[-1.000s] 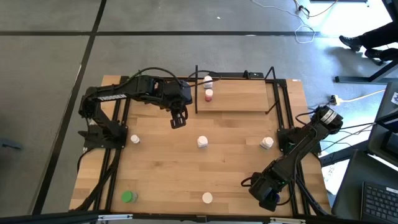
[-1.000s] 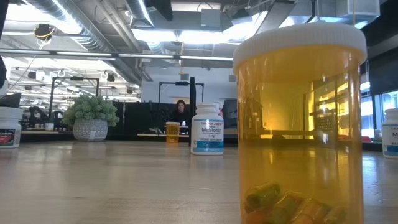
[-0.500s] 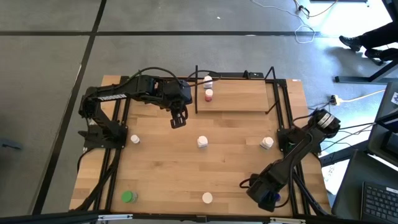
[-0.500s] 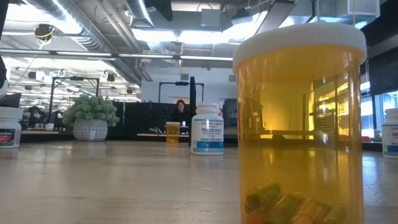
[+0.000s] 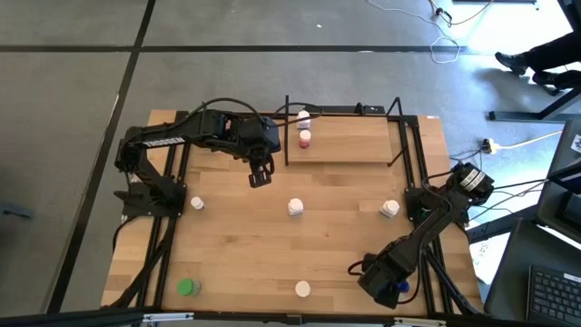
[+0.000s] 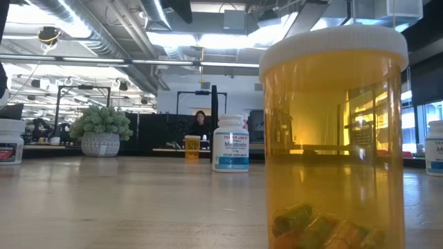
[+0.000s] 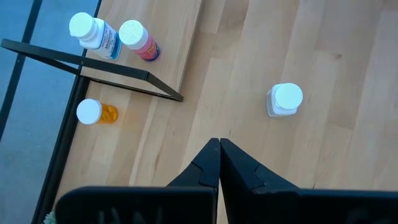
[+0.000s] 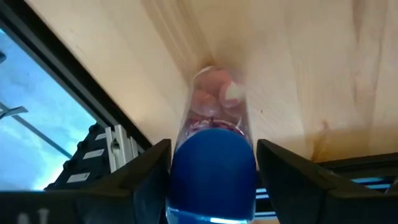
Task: Pick and place medicine bottles onto shelf by color
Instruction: Put the blue medicine bottle on the shelf
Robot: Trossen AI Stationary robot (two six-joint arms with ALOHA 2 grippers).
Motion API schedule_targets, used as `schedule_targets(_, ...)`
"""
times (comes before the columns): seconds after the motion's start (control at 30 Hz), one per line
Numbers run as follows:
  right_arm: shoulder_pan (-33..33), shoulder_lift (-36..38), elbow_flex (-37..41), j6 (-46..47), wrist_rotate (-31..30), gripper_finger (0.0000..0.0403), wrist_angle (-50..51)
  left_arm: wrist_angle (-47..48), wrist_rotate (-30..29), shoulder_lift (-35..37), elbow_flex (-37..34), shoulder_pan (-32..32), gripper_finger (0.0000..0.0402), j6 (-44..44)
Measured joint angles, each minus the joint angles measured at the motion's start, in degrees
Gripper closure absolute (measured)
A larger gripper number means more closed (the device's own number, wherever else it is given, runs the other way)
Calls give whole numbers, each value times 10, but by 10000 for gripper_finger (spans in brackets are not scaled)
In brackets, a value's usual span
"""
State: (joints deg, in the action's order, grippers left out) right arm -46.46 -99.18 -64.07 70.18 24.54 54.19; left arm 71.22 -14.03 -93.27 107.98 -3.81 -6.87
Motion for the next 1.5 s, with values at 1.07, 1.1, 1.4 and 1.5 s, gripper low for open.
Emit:
schedule_targets(1.07, 68, 50, 0, -37, -11, 218, 54, 0, 0, 0, 0, 0, 401, 30)
schedule_targets(1.1, 73, 58, 0, -38, -11, 218, 63, 0, 0, 0, 0, 0, 401, 30)
schedule_targets(1.4, 141, 117, -42, -76, -25, 218, 176, -1, 0, 0, 0, 0, 401, 47)
schedule_targets(1.5, 171, 118, -83, -122, -55, 218, 230, -1, 0, 0, 0, 0, 401, 50)
